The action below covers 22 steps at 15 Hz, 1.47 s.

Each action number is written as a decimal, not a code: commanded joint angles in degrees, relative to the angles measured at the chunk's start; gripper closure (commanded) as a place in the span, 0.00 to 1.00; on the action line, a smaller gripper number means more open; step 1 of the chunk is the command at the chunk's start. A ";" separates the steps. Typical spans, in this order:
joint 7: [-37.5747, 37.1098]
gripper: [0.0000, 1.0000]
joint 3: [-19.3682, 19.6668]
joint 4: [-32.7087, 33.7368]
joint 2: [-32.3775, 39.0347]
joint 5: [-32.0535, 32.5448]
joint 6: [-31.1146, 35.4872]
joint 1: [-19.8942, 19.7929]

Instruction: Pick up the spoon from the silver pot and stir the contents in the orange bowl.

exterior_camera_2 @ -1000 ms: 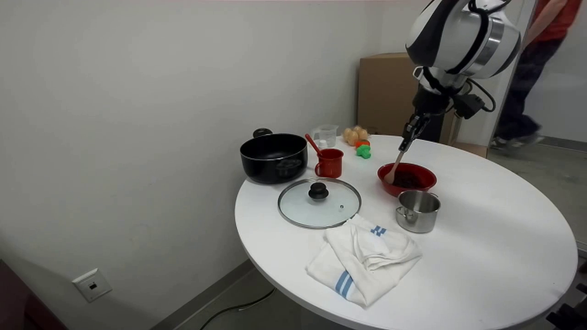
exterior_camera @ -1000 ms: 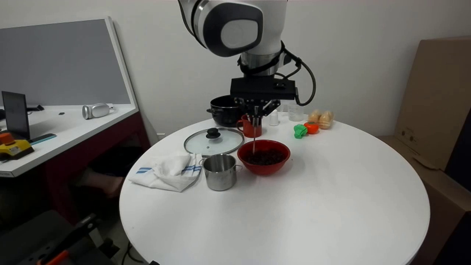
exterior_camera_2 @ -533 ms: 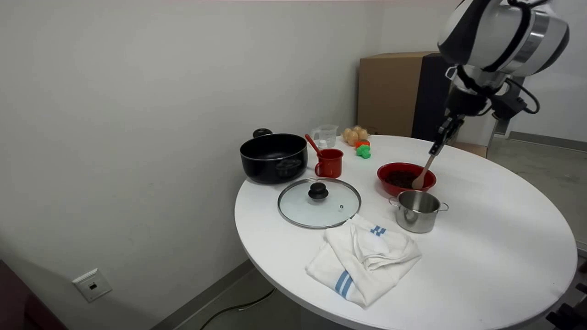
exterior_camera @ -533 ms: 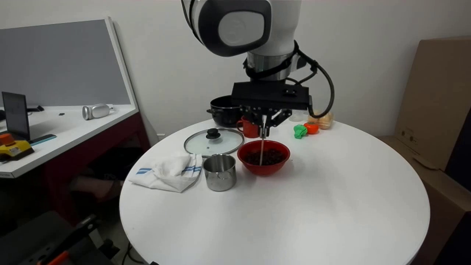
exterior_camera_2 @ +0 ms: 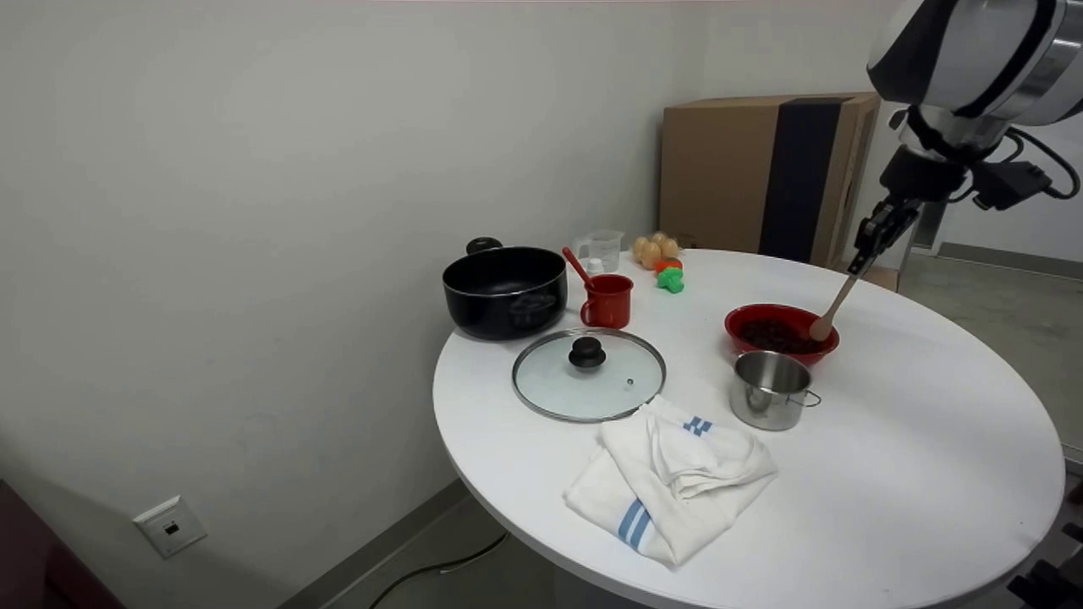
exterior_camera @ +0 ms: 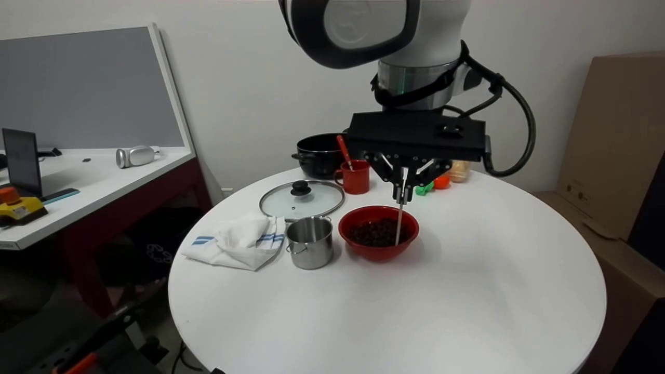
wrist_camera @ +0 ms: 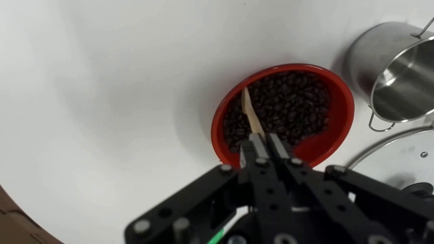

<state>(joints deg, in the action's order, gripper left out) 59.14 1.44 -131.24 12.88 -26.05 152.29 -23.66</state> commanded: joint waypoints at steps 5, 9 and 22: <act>1.61 0.99 -1.33 0.27 -1.32 -1.29 -0.30 4.16; 3.36 0.99 -2.85 -1.61 -2.56 -2.27 -0.62 5.56; 5.43 0.99 0.98 -3.76 -2.19 -3.36 0.76 5.67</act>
<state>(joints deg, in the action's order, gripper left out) 64.01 1.08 -135.70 10.39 -28.96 152.24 -17.93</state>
